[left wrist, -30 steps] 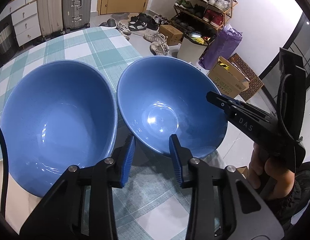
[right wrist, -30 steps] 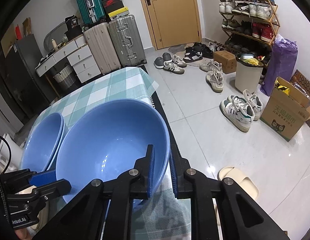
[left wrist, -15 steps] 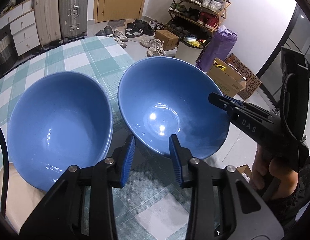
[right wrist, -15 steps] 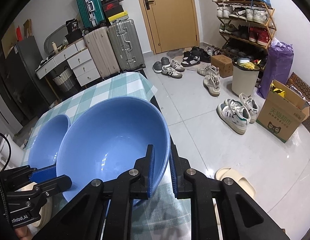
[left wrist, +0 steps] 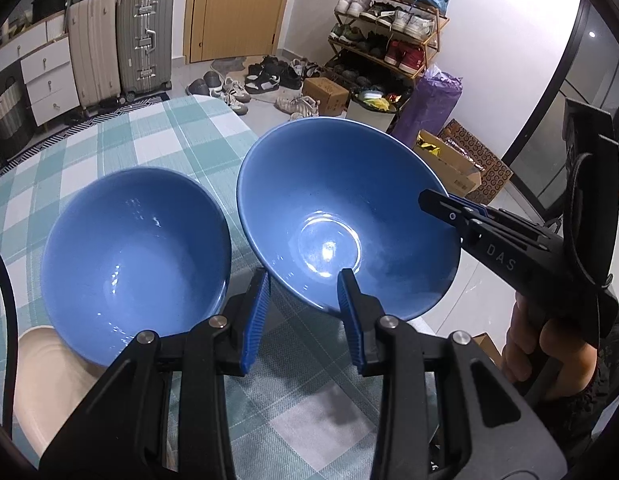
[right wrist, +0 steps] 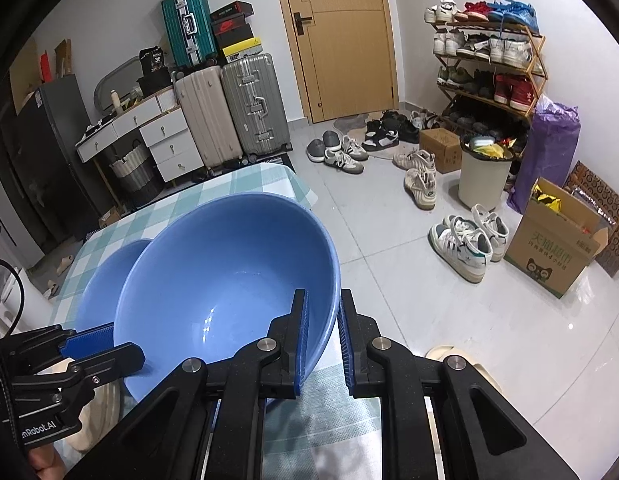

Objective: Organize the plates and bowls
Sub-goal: 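Carry the larger blue bowl with both grippers over the nested bowls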

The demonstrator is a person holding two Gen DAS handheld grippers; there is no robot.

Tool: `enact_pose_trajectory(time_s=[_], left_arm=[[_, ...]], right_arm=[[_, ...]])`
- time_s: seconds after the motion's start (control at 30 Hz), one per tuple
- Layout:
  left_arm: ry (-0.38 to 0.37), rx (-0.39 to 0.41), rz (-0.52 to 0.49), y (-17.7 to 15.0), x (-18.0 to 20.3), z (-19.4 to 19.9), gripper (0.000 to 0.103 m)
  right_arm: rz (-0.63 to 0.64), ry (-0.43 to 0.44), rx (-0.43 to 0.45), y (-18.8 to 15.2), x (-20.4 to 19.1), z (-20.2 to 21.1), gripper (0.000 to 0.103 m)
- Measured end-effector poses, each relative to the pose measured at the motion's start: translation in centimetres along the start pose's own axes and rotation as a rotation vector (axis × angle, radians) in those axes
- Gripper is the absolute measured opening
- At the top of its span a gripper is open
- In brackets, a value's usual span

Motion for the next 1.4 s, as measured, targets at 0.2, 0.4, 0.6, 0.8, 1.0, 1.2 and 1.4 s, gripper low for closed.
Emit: enact_pose_trajectory(time_s=[0.2, 0.4, 0.6, 0.8, 1.0, 1.2, 1.4], left_arm=[[0.001, 0.026, 0.006, -0.2, -0.5, 2.4, 0.032], [0.004, 0.054, 0.013, -0.5, -1.0, 5.1, 0.032], [0.009, 0.081, 0.022, -0.7, -1.7, 7.7, 0.032], [0.022, 0.1, 0.029, -0.9, -2.7, 9.9, 0.032], [0.034, 0.11, 0.036, -1.1, -3.9, 11.5, 0.032], [0.05, 0.112, 0.05, -1.3, -5.5, 12.3, 0.032], [0.069, 0.114, 0.068, -1.4, -7.6, 12.7, 0.032]], right_arm=[[0.026, -0.003, 0.02, 0.3, -1.6, 1.4, 0.015], [0.05, -0.002, 0.036, 0.8, -3.0, 2.6, 0.015], [0.074, 0.002, 0.052, 1.2, -4.5, 3.7, 0.015], [0.096, 0.012, 0.064, 1.7, -6.3, 4.5, 0.015], [0.111, 0.025, 0.067, 1.6, -7.7, 4.6, 0.015], [0.121, 0.044, 0.063, 1.4, -9.4, 4.1, 0.015], [0.135, 0.06, 0.058, 1.6, -10.9, 3.2, 0.016]])
Point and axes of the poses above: each gripper's, at about its wrist camera, not at the fingertips, and z roughly against the way its jaws point, x to its right, y to its top, the point moved 6 cm from there along -z, roughly the way its jaws point, and after that the axes turned 15 degrees about y, right-handed, at the moved point
